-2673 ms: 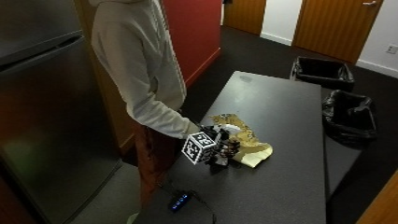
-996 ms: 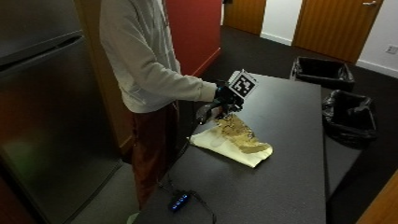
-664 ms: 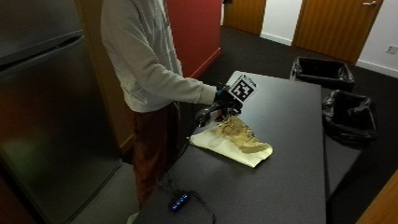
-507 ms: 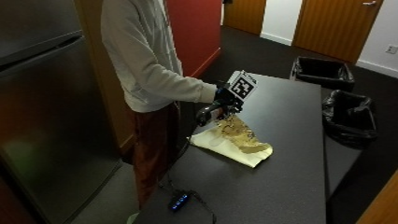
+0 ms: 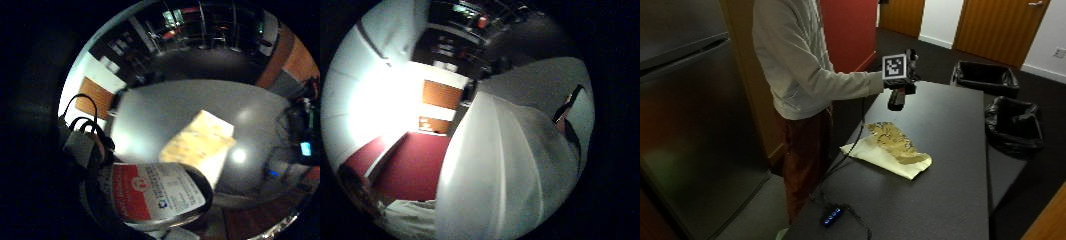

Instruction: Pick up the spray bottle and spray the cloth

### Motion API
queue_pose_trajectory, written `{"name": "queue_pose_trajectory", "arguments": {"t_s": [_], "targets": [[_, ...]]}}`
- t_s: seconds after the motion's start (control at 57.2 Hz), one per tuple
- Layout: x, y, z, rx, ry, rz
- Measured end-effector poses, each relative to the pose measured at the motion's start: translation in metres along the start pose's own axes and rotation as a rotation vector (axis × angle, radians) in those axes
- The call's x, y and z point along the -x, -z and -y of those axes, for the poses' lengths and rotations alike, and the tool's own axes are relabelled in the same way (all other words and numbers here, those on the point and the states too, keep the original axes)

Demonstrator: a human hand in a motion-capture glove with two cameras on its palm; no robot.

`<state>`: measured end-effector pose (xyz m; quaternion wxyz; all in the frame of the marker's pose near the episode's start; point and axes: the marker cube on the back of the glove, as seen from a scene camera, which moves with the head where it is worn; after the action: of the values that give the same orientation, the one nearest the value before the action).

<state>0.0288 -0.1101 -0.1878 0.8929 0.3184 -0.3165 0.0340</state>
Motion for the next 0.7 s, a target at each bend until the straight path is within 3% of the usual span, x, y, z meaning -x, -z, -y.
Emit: {"name": "queue_pose_trajectory", "arguments": {"t_s": [0.105,0.245,0.315,0.384,0.699], "targets": [[0.005,-0.029,0.000,-0.083,0.007,0.282],[0.010,-0.091,-0.023,-0.111,0.035,0.418],[0.003,-0.123,-0.031,-0.101,0.027,0.426],[-0.016,-0.155,-0.052,0.063,0.042,0.352],[-0.055,-0.282,-0.046,0.082,-0.013,0.329]]}}
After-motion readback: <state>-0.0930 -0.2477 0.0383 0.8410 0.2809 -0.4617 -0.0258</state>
